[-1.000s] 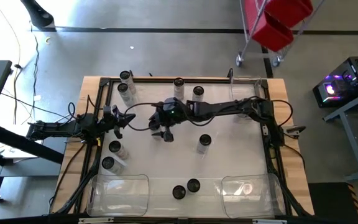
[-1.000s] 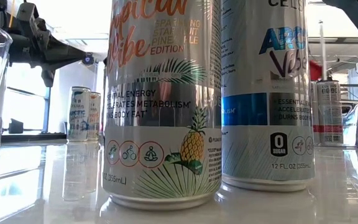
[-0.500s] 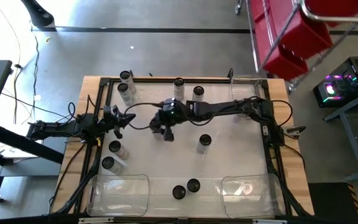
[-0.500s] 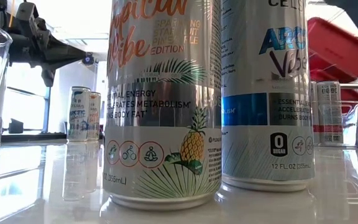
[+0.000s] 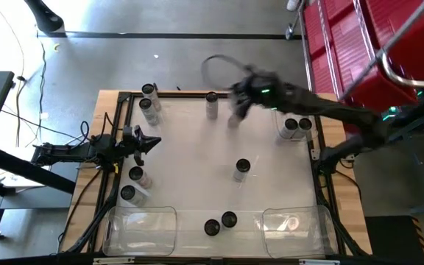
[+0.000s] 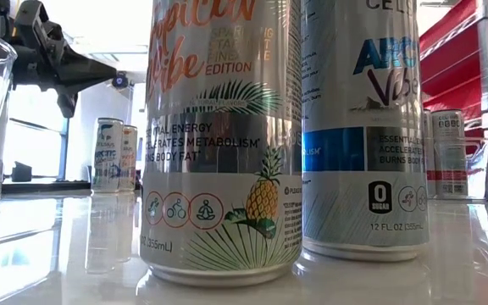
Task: Sort soda cans
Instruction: Put the right white-pink soda can into the top transparent bin
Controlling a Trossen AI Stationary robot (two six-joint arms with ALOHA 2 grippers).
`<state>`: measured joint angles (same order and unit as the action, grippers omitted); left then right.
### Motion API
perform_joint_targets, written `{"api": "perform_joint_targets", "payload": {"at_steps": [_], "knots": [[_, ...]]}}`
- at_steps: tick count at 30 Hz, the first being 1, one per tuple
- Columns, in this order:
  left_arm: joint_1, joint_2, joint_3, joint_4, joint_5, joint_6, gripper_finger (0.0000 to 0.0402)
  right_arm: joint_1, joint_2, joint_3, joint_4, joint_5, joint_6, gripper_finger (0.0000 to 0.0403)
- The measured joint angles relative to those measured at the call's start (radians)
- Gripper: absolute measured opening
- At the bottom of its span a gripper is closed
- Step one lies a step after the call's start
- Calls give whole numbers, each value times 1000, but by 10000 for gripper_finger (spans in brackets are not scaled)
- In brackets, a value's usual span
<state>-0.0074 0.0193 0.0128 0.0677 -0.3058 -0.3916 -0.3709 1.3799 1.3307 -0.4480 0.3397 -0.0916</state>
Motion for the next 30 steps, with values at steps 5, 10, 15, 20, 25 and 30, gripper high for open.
{"api": "perform_joint_targets", "payload": {"at_steps": [5, 10, 15, 20, 25, 30], "knots": [[0, 0, 0, -5, 0, 10, 1, -115, -249, -205, -66, 149, 120, 237], [0, 0, 0, -4, -1, 12, 1, -173, -407, -315, -41, 64, 188, 237], [0, 0, 0, -3, -19, 12, 1, -174, -467, -335, -84, 89, 208, 237], [0, 0, 0, -3, -19, 11, 1, -192, -471, -288, -252, 257, 282, 237], [0, 0, 0, -3, -19, 11, 1, -259, -468, -280, -411, 283, 355, 237], [0, 0, 0, -3, -19, 11, 1, -317, -472, -319, -472, 273, 403, 237]]}}
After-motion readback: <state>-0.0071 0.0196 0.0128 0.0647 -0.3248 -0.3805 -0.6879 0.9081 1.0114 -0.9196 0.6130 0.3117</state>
